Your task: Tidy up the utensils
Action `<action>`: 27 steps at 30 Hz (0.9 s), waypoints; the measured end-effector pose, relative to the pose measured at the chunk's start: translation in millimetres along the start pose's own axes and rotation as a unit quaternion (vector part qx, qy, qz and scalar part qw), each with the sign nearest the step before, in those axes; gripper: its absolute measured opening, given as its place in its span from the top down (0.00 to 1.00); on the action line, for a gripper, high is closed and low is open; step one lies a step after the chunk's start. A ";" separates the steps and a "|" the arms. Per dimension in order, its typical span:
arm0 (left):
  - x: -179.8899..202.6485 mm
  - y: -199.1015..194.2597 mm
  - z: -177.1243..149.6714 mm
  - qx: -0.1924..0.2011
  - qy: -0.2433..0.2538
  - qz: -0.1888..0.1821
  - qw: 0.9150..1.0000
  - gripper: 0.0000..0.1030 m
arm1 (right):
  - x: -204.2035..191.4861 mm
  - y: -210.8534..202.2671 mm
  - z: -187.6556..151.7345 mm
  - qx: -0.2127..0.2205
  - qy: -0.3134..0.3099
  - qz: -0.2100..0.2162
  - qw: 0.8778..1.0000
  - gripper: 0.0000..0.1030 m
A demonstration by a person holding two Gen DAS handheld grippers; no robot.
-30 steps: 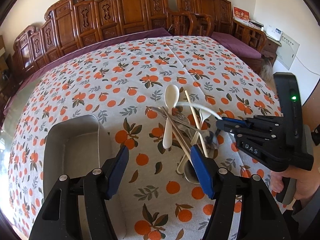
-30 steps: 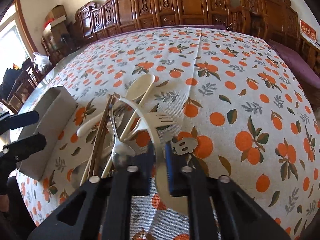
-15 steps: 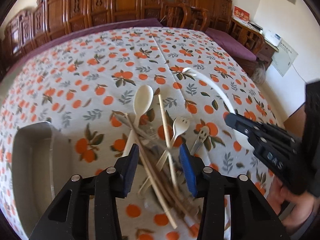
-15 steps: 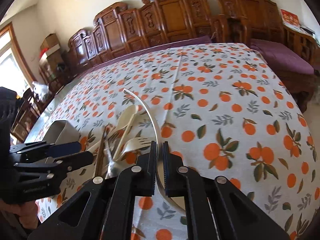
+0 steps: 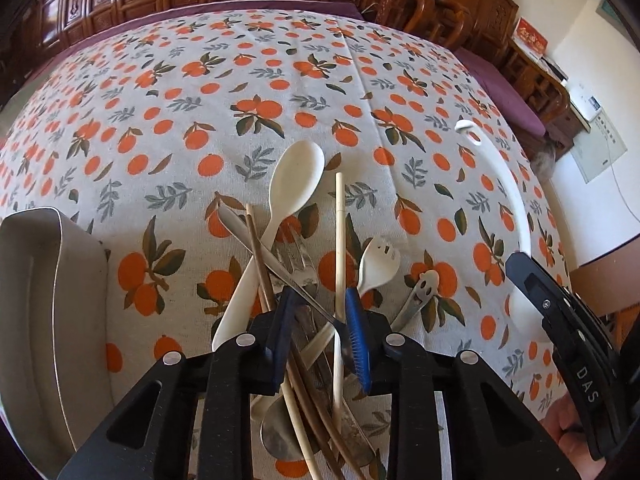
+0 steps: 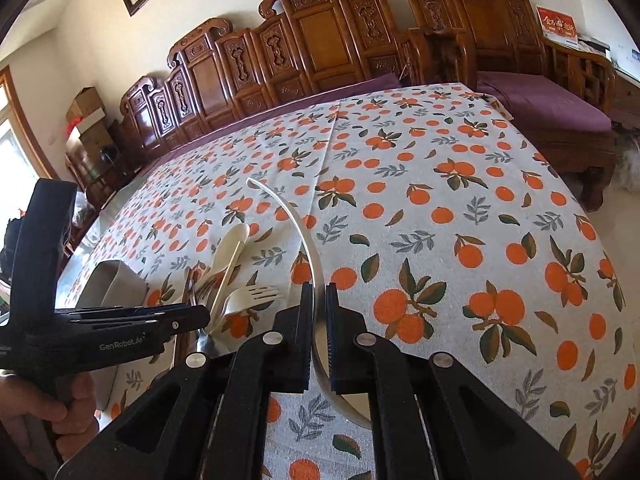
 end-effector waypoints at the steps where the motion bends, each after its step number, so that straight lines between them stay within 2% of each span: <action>1: 0.0 0.2 -0.2 0.002 -0.002 0.001 1.000 0.76 | -0.8 -0.2 0.1 0.000 -0.001 0.000 1.000 0.93; 4: 0.1 -0.1 -1.8 0.003 -0.007 0.003 1.000 0.77 | -1.7 -0.9 1.4 0.002 -0.001 0.001 1.000 0.93; 7: 6.4 3.5 -5.0 -0.010 -0.018 -0.016 1.000 0.79 | -2.1 -1.7 2.2 0.003 -0.001 0.001 1.000 0.92; 10: 8.8 5.2 -2.1 -0.009 -0.022 -0.012 1.000 0.79 | -2.6 -2.2 1.5 0.004 -0.003 0.000 1.000 0.92; 15: 0.2 16.7 0.6 -0.022 -0.056 -0.032 0.998 0.83 | -2.5 -4.0 2.3 0.006 -0.002 0.000 1.000 0.92; 19: -0.9 10.9 -2.5 -0.013 -0.054 -0.030 0.998 0.87 | -2.0 -3.9 2.4 0.005 0.001 0.002 1.000 0.92; 22: -0.8 4.7 -4.5 -0.009 -0.045 -0.033 0.998 0.95 | -3.5 -3.6 2.3 0.005 -0.003 0.003 1.000 0.92; 27: 2.9 -3.2 -7.0 -0.007 -0.024 -0.032 0.999 0.99 | -6.8 -2.5 1.1 0.004 -0.009 0.003 1.000 0.92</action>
Point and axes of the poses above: each gripper's, at about its wrist camera, not at the fingertips, and y roughly the way its jaws point, x to its right, z to its top, the point moved 5 cm from there along y, roughly the way its jaws point, and after that the axes turned 10 degrees about -z, right-handed, at the moved point
